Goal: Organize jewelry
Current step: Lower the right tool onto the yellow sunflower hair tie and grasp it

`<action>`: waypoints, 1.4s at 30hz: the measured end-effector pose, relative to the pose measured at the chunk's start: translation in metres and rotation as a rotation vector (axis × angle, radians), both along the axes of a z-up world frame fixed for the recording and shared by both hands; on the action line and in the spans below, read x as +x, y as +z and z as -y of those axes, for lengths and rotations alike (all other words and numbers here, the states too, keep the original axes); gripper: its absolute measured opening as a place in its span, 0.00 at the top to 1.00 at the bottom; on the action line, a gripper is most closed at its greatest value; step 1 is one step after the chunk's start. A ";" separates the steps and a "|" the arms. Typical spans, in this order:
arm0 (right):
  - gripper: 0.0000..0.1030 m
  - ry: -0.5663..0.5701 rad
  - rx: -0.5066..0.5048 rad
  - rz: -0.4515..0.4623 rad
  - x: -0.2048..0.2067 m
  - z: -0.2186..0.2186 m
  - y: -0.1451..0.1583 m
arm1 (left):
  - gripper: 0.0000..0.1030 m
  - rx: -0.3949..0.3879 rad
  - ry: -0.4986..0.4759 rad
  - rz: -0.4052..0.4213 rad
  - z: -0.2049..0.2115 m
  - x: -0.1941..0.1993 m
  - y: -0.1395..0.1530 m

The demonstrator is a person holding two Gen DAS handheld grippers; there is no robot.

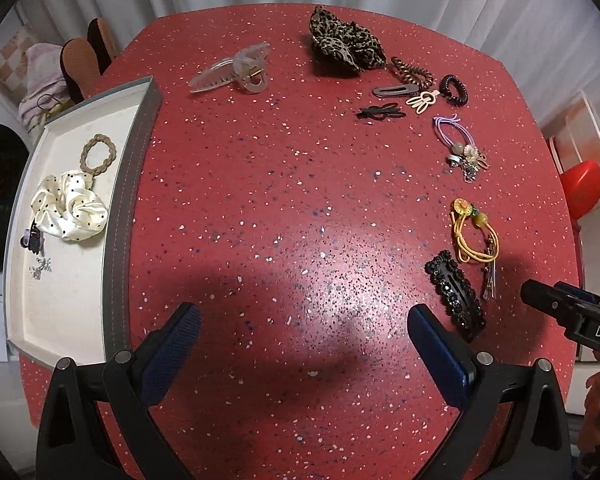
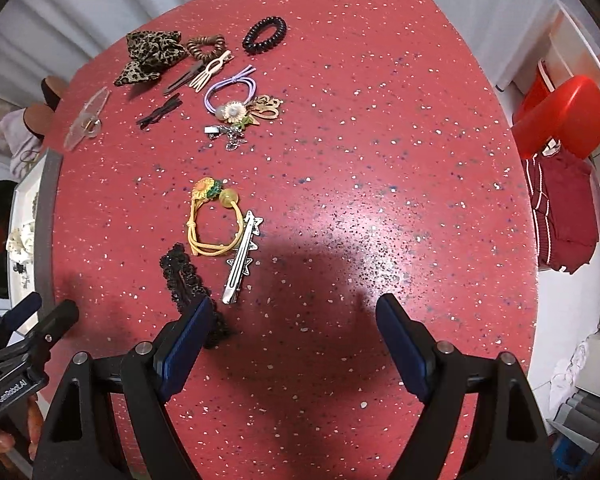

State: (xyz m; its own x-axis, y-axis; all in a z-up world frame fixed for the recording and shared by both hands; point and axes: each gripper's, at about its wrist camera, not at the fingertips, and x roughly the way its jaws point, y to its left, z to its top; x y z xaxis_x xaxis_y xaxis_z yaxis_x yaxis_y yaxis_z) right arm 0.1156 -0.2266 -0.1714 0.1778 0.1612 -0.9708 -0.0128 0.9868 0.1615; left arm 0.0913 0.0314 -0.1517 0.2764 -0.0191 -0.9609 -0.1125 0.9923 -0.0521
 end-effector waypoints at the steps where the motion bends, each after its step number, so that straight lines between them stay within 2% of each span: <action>1: 0.17 0.001 0.002 0.001 0.001 0.000 -0.001 | 0.00 0.004 0.000 0.000 0.000 0.002 0.000; 10: 0.17 0.034 0.003 0.017 0.019 -0.015 -0.005 | 0.00 0.014 0.006 0.000 -0.002 0.022 -0.006; 29: 0.18 0.214 -0.115 0.060 0.064 -0.075 -0.025 | 0.00 0.018 0.001 0.028 0.002 0.079 -0.017; 36: 0.27 0.220 -0.138 0.072 0.068 -0.077 -0.033 | 0.00 0.016 -0.010 0.018 0.008 0.087 -0.025; 42: 0.45 0.222 -0.166 0.106 0.069 -0.068 -0.034 | 0.00 0.008 -0.024 0.015 0.018 0.096 -0.029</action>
State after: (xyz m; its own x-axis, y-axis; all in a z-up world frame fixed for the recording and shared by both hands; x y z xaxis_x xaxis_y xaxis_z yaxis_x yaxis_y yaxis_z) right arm 0.1847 -0.1582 -0.2052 0.2579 0.0478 -0.9650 -0.2396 0.9707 -0.0159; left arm 0.1869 0.0137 -0.1806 0.2905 -0.0184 -0.9567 -0.0882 0.9950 -0.0459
